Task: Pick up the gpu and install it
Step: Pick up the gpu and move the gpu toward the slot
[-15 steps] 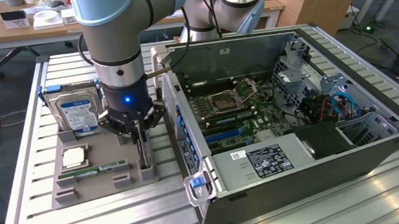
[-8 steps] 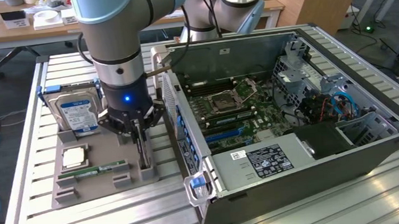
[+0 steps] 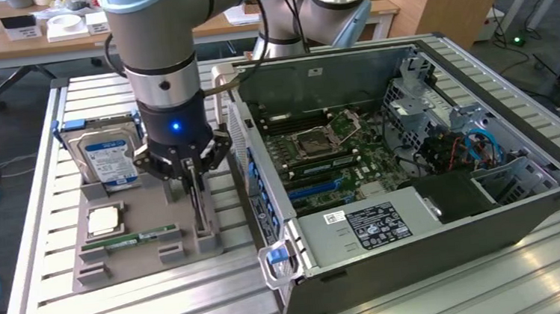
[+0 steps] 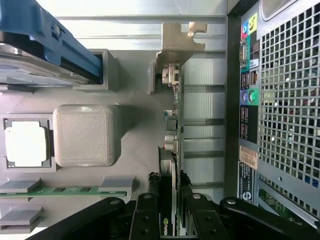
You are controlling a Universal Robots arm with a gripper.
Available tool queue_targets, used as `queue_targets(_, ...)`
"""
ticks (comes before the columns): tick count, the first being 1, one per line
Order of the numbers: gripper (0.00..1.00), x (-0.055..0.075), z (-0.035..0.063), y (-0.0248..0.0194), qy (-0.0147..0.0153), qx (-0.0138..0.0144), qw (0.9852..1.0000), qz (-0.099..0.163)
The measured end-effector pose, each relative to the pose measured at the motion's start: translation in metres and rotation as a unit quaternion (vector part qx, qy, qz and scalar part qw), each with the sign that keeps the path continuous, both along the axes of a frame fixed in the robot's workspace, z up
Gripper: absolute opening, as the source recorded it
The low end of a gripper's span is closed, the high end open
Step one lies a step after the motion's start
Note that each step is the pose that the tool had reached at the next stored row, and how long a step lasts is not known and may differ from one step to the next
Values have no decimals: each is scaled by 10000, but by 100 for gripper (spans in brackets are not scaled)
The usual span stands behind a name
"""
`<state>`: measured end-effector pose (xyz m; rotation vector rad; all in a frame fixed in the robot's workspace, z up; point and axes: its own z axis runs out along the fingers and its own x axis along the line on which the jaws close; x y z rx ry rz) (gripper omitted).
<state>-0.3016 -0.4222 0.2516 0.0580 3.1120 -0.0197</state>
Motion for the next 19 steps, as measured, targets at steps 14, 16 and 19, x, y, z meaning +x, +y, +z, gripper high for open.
queue_targets(14,26,0,261,0,0,0,10000,0)
queue_targets(16,26,0,290,0,0,0,10000,0)
queue_targets(19,26,0,332,0,0,0,10000,0)
